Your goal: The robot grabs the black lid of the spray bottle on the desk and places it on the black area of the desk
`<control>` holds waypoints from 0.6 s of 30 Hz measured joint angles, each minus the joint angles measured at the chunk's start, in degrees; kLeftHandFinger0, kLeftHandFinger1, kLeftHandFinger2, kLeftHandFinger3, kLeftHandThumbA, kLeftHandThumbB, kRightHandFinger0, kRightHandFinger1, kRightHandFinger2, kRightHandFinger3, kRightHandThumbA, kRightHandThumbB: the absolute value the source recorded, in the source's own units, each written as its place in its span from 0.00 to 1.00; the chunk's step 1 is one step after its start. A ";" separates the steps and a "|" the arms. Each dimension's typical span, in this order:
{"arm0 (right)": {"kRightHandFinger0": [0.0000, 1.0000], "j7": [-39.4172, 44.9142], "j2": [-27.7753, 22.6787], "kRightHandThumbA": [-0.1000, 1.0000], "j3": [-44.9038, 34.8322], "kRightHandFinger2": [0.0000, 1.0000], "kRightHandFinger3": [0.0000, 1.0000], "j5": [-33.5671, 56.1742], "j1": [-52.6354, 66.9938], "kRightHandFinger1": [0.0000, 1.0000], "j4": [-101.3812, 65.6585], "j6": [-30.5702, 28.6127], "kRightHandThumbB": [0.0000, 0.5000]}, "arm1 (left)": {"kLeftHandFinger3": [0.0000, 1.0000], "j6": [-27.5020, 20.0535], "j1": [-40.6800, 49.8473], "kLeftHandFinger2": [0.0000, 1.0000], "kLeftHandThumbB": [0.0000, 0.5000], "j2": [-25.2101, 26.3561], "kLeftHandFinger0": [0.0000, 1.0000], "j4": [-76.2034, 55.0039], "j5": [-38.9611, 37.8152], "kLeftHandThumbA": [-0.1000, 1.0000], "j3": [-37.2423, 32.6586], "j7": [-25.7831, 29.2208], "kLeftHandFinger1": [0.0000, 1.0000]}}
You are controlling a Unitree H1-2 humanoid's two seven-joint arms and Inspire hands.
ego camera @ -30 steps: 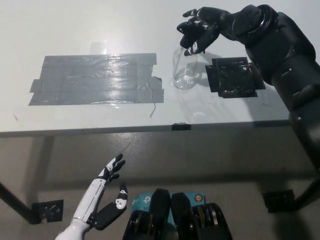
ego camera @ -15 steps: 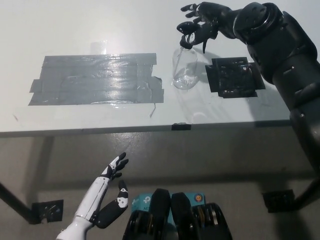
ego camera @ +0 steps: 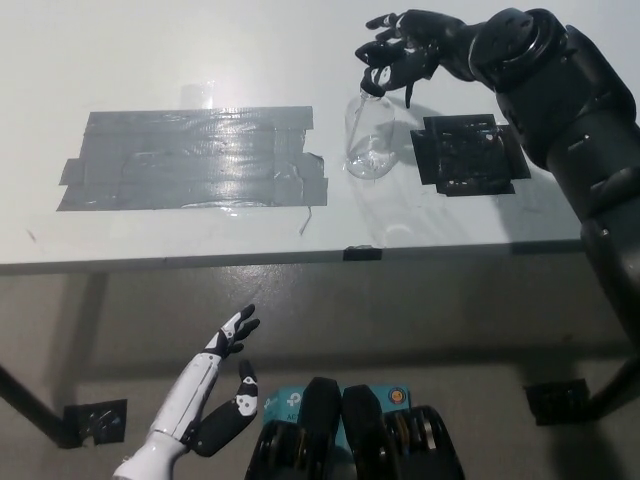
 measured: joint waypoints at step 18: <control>0.29 4.66 -1.18 0.00 3.56 0.45 0.50 -0.95 -0.28 0.35 0.31 0.68 0.73 | 1.00 0.02 -2.32 0.93 0.42 0.09 0.96 0.00 0.64 0.02 -0.13 -0.32 0.95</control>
